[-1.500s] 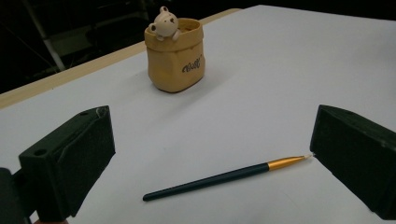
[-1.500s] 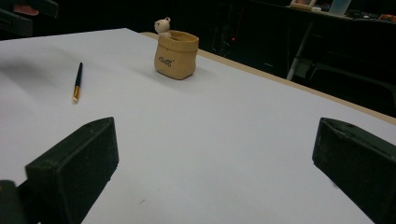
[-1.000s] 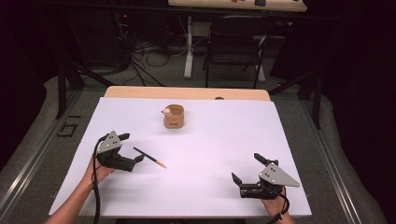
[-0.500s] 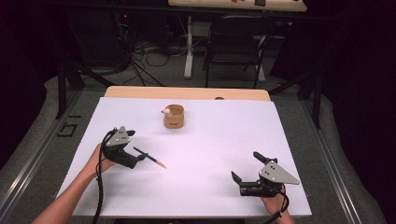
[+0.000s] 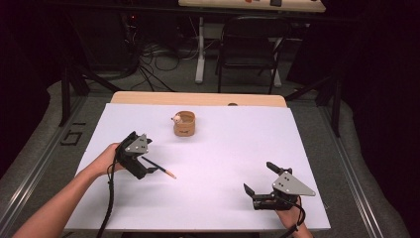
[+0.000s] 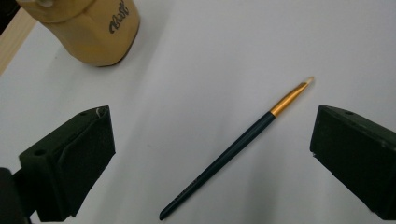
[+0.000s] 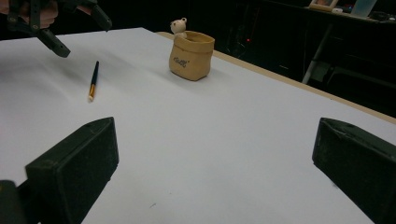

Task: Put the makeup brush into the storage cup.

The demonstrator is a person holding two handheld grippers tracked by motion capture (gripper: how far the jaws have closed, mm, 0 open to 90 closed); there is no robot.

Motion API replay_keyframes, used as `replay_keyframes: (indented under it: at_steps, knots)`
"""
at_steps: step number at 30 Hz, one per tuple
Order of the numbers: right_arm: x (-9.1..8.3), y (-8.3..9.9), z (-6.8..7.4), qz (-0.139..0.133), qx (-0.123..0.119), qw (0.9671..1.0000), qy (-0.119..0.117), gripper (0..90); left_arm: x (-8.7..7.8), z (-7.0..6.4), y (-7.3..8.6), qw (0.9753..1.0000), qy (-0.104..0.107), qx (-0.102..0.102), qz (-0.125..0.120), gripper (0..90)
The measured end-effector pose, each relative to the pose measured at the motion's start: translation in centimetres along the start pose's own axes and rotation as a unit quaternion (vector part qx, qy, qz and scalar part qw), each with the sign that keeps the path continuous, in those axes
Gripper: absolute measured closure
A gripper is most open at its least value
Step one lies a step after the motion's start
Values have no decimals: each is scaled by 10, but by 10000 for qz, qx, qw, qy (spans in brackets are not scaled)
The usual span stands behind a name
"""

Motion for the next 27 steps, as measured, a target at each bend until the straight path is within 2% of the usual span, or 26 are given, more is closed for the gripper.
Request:
replay_keyframes:
  at_steps: [3, 6, 8, 12, 14, 18, 21, 25, 27]
  knots:
    - [0, 0, 1, 23, -19, 10000, -34, 0, 2, 3, -4, 9996, 180, 126, 204, 0]
    - [0, 0, 1, 27, -9, 10000, -43, 0, 4, 4, -9, 9985, 210, 310, 405, 0]
    - [0, 0, 1, 25, 2, 10000, -41, 0, 5, 4, -12, 9969, 176, 528, 550, 0]
    - [0, 0, 0, 24, -20, 10000, -46, 0, 8, 4, -16, 9937, 273, 729, 808, 0]
    - [0, 0, 0, 27, -21, 10000, -52, 0, 11, 5, -18, 9909, 330, 833, 1005, 0]
    - [0, 0, 0, 18, -18, 10000, -80, 0, 15, 4, -24, 9837, 519, 1093, 1331, 0]
    - [-1, 0, 0, 18, -18, 9999, -113, 0, 18, 5, -27, 9785, 573, 1231, 1554, 0]
    - [0, 1, 0, 46, -23, 9999, -119, 0, 21, 6, -32, 9735, 623, 1411, 1688, 16]
    - [-1, 1, 0, 50, -26, 9999, -125, 0, 22, 6, -34, 9691, 652, 1515, 1832, 29]
Point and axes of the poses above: each handheld gripper's, and its own axes: x roughly forward along the jaws, y roughly out of its underside, z roughly to its left, the point moved 2 cm from there along x, roughly forward along the jaws, and after that the axes turned 12 degrees about y, right-handed, at the moved point
